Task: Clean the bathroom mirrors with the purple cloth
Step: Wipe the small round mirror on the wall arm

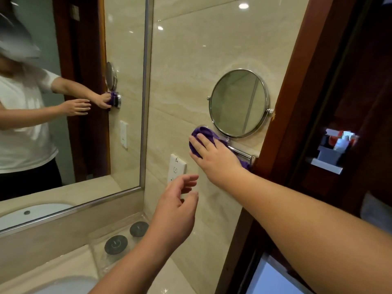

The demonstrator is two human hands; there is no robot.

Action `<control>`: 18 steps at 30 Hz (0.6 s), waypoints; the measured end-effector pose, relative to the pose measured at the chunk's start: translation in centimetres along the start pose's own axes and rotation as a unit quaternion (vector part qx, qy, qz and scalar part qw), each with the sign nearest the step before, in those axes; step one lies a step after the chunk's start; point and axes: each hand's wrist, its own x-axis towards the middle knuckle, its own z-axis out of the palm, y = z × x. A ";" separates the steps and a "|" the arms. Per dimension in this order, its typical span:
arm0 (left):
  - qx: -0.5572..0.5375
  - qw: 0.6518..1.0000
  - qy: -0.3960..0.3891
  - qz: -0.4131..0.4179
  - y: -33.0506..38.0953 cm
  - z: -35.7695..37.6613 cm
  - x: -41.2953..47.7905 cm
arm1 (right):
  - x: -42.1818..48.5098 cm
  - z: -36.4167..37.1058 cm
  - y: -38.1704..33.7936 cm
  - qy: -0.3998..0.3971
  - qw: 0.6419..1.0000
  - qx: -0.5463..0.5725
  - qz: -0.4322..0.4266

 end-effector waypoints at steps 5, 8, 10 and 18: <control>-0.013 1.000 -0.022 0.000 0.6 1.9 -0.2 | -4.2 -0.2 0.3 -0.017 1.000 -0.025 0.006; -0.015 0.999 -0.034 0.006 0.6 2.8 -0.5 | -6.0 -1.5 1.0 -0.037 0.999 0.017 0.014; -0.016 0.999 -0.036 0.007 0.2 2.9 -0.5 | -7.2 -2.6 2.0 -0.042 0.998 0.040 0.004; -0.030 0.999 -0.021 -0.014 -0.2 1.9 0.6 | -7.9 -5.8 7.4 0.120 0.992 -0.041 -0.018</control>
